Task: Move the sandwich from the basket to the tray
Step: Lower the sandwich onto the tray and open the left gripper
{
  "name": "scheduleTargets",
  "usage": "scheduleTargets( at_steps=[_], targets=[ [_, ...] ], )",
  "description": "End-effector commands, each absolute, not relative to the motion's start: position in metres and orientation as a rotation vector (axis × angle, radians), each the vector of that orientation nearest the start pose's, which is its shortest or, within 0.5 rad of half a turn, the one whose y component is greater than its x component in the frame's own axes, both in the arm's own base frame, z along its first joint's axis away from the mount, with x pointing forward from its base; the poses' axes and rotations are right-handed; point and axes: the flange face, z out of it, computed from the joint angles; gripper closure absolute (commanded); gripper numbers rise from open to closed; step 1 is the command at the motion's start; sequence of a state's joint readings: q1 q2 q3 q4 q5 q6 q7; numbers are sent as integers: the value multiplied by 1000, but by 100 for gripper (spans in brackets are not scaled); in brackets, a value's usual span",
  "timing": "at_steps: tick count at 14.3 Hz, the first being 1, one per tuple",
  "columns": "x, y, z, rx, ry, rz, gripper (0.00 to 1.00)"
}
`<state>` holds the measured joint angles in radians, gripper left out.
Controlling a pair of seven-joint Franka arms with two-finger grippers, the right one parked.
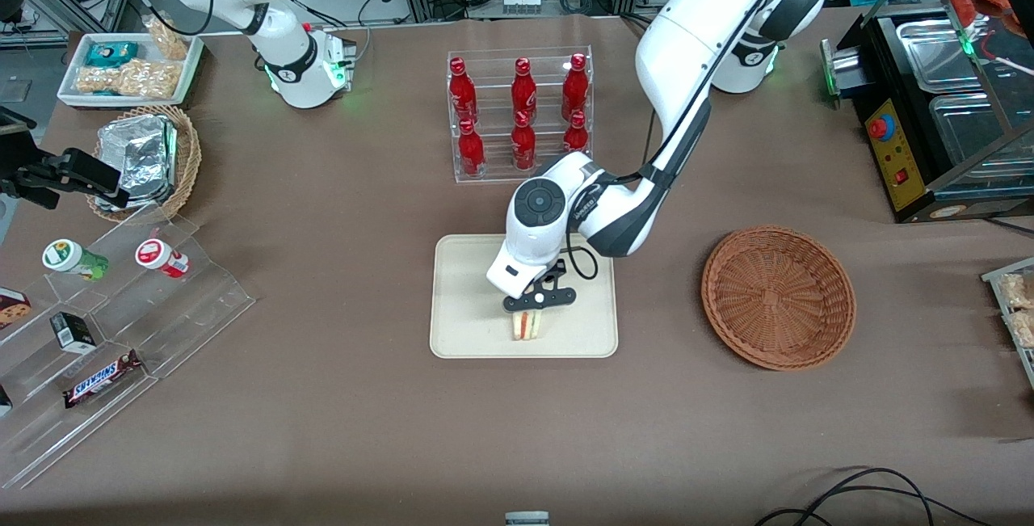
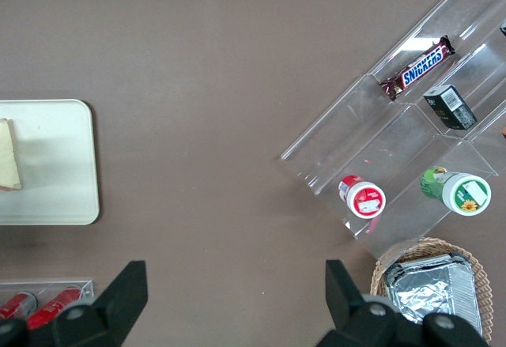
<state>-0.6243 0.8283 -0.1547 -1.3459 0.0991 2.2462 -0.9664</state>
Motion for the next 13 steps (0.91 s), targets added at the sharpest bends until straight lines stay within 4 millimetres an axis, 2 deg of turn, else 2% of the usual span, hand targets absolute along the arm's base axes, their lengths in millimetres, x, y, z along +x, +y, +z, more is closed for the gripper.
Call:
scheduleTargets(
  at_steps=[1, 2, 5, 6, 10, 12, 13],
  targets=[
    [546, -512, 280, -3198, -379, -102, 0],
    [545, -504, 296, -3187, -388, -108, 0],
    [537, -463, 374, -3170, -442, -166, 0],
    [547, -431, 394, -3132, -523, -157, 0],
    [576, -345, 415, -3034, -691, -99, 0],
    [579, -298, 421, -2997, -778, -88, 0],
    [575, -273, 417, -2977, -792, -68, 0]
  ],
)
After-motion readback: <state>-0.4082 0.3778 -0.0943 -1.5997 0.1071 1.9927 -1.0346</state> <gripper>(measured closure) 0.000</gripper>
